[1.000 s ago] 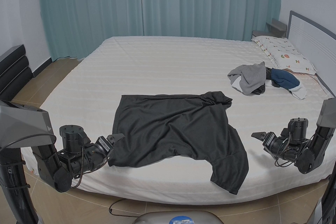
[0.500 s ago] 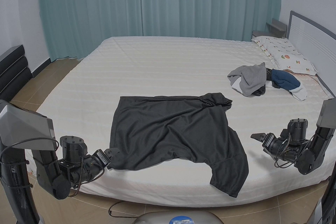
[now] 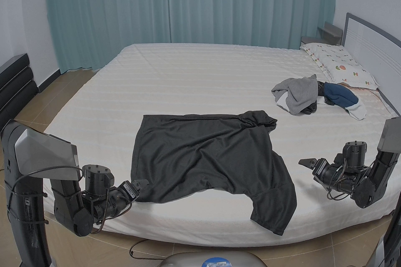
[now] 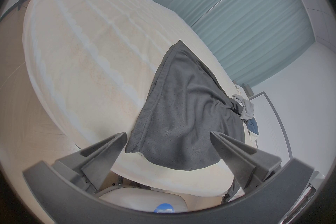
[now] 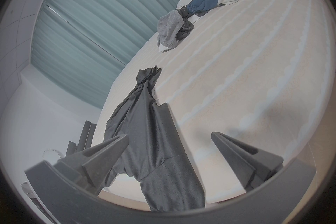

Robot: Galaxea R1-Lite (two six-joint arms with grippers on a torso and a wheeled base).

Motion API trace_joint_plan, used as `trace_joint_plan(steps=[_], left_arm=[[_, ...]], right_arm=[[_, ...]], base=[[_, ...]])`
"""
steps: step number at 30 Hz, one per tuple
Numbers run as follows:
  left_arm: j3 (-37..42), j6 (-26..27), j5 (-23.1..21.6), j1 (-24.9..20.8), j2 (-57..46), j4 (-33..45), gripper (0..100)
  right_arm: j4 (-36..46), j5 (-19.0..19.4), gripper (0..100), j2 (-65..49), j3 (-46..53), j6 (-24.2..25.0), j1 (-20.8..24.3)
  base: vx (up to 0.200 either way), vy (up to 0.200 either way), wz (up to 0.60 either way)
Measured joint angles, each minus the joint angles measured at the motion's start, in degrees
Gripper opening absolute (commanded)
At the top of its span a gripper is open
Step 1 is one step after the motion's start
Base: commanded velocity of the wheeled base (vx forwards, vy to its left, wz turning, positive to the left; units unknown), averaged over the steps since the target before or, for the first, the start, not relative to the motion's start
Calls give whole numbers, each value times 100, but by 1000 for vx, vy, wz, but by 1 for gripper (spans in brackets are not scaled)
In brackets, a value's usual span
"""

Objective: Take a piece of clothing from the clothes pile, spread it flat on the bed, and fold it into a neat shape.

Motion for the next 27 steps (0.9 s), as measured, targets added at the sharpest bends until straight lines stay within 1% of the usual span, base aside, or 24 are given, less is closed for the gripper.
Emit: trace_joint_plan(steps=[2,3,10,20,22,27], left_arm=[[-50,0,2,-4,20,13,100],[-72,1,2,-4,26,29,0],[-121,0,5,-4,39,133,0],[48,41,33,90,-13,134,0],[118,222,61,178,-111,137,0],[367,918,148,477,-457,163,0]], right_arm=[[0,-1,100,5,0,0,0],[0,0,100,6,0,0,0],[0,0,100,37,28,0,17],[35,0,100,279,85,-10,256],[33,-4,100,367,78,-13,291],[5,-15,100,673,20,-87,363]], base=[[0,0,0],[0,0,0],[0,0,0],[0,0,0],[0,0,0],[0,0,0]])
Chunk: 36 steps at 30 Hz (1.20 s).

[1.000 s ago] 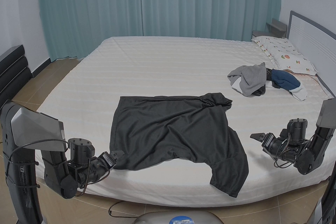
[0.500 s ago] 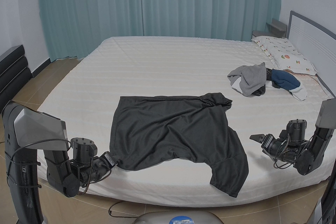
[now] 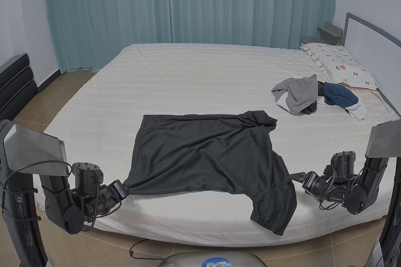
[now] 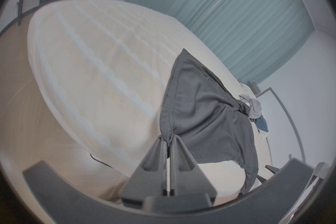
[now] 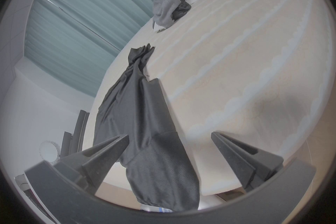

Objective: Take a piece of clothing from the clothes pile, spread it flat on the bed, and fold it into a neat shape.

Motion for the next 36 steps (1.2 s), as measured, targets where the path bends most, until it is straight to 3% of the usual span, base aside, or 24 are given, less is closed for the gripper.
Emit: trace_joint_plan(steps=[6,14,15,21,26,36], left_arm=[[245,733,462,154,-301,140,0],[319,796,524,228,-541,151,0],[323,796,524,232,-552,151,0],[325,801,516,250,-585,154,0],[328,805,506,267,-592,154,0],[400,1002,502,276,-581,380,0]], right_arm=[[-29,-2,100,239,-71,-88,89],[-46,0,100,339,-176,-94,268],[-46,2,0,344,-171,-94,295],[-35,-13,0,407,-157,-156,404],[-33,-40,0,440,-38,-525,400],[-2,-54,0,79,461,-1068,89]], base=[[0,0,0],[0,0,0],[0,0,0],[0,0,0],[0,0,0],[0,0,0]])
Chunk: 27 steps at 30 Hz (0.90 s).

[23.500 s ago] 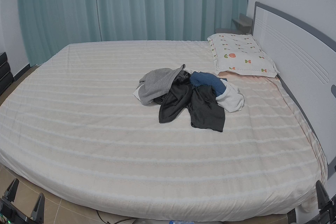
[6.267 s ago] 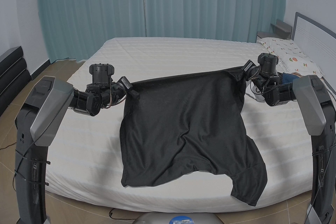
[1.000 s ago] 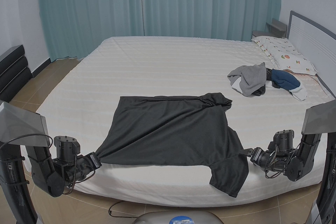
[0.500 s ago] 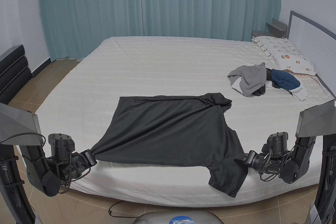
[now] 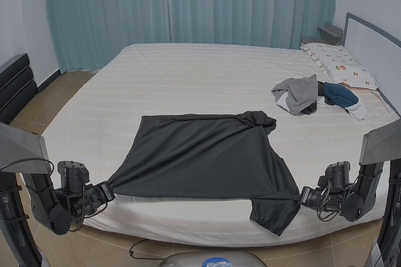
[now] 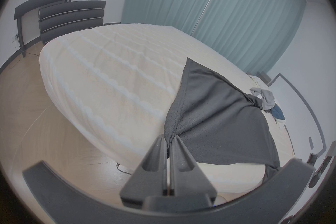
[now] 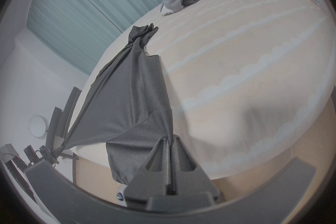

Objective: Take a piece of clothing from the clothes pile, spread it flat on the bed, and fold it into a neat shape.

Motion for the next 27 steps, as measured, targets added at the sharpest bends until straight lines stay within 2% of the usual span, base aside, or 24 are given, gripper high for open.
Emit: trace_joint_plan(steps=[7,12,17,18,27], left_arm=[[22,119,-5,0,-1,260,0],[41,122,-106,-30,74,244,0],[41,100,-315,-61,215,217,0],[44,98,-328,-67,239,215,100],[41,84,-352,-98,380,202,100]], right_arm=[[84,18,0,-341,428,-690,-205],[110,7,0,-352,623,-952,-157],[73,-11,0,-267,639,-997,-122],[73,-11,100,-254,631,-997,-127],[28,10,100,-221,557,-952,-155]], base=[[0,0,0],[0,0,0],[0,0,0],[0,0,0],[0,0,0]])
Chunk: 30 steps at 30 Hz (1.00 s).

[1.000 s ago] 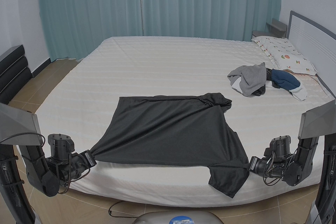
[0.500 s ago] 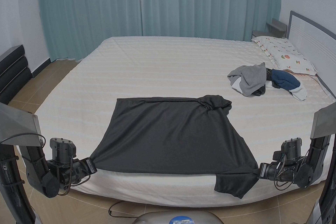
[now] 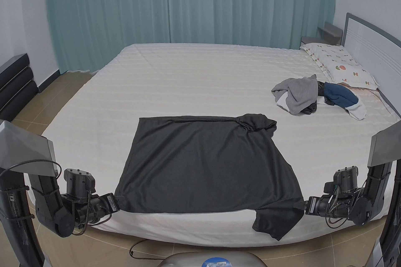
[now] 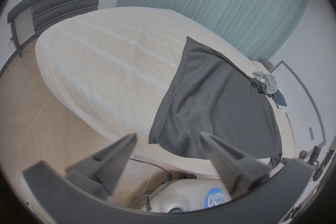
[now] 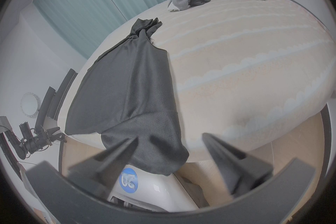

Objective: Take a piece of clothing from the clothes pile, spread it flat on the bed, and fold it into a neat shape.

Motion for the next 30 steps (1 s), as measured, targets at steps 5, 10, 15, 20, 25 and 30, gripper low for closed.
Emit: trace_joint_plan(steps=[5,10,15,20,25,30], left_arm=[[-28,-5,-6,0,-1,-98,100],[-45,-50,-27,4,-20,-366,100],[-94,-345,-24,28,-50,-473,100],[-133,-402,-29,39,-76,-482,100],[-139,-407,-32,50,-96,-500,100],[-141,-408,-45,78,-102,-686,100]], right_arm=[[-1,44,100,-52,-83,90,-110],[-22,46,100,-85,-111,235,-83],[-34,46,100,-140,-127,262,-74],[-48,48,100,-328,-179,366,-88],[-50,55,100,-517,-254,645,-80],[-67,50,100,-597,-329,725,-63]], base=[[0,0,0],[0,0,0],[0,160,0],[0,200,0],[0,200,0],[0,40,0]])
